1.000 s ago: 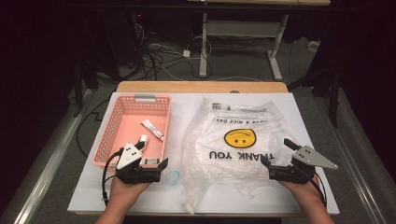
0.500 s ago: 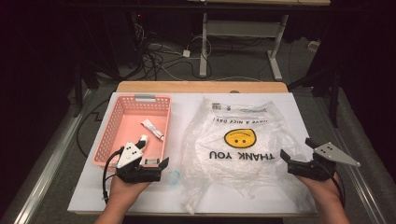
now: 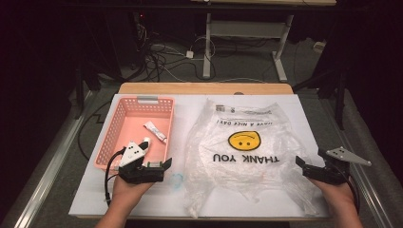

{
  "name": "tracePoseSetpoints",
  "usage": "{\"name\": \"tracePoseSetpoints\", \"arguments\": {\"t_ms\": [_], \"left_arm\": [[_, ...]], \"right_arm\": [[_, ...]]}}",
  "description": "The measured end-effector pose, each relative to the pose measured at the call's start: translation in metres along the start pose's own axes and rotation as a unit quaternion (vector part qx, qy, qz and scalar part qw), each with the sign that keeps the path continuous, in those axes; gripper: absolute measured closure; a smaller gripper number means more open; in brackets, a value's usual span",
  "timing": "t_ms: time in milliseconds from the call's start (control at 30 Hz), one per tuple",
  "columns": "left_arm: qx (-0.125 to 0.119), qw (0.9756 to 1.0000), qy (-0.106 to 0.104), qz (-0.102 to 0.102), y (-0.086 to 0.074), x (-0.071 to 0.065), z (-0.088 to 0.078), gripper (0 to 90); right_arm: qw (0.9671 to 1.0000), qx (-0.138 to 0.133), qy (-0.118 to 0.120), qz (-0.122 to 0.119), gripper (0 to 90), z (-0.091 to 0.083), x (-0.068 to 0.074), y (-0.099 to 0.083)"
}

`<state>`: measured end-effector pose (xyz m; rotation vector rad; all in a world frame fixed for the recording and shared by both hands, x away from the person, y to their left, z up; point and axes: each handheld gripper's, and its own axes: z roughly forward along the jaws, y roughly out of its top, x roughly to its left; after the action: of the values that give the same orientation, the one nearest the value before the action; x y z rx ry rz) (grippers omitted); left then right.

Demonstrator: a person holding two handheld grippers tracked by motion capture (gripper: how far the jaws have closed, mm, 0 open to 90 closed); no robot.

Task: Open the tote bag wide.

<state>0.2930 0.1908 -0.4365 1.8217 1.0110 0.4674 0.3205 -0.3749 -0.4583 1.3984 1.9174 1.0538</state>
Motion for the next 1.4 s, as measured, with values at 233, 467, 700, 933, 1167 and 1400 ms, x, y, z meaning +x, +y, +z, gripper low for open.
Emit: {"name": "tracePoseSetpoints", "arguments": {"t_ms": [233,467,700,933,1167,1400], "left_arm": [[0.0,1.0,0.0,0.005,0.0,0.0,-0.001,0.0],[0.0,0.9999,-0.002,0.016,0.0,-0.001,0.0,0.0],[0.001,0.9998,-0.01,0.016,0.001,-0.001,-0.001,0.0],[0.006,0.9997,-0.022,0.006,0.003,-0.001,-0.004,0.0],[0.001,0.9996,-0.024,0.013,0.004,-0.002,-0.003,0.0],[0.035,0.9985,-0.041,-0.008,0.005,-0.002,-0.004,0.0]], "right_arm": [[0.998,0.039,-0.018,0.047,22.9,0.007,-0.017,-0.009],[0.9962,0.064,-0.013,0.058,41.7,0.013,-0.021,-0.011],[0.9949,0.09,-0.01,0.045,63.2,0.017,-0.017,-0.01],[0.9954,0.095,-0.001,0.005,90.0,0.017,-0.01,-0.01],[0.9963,0.085,0.009,0.005,90.0,0.003,0.011,-0.011],[0.9947,0.101,0.013,-0.016,90.0,-0.021,0.024,-0.025]]}}
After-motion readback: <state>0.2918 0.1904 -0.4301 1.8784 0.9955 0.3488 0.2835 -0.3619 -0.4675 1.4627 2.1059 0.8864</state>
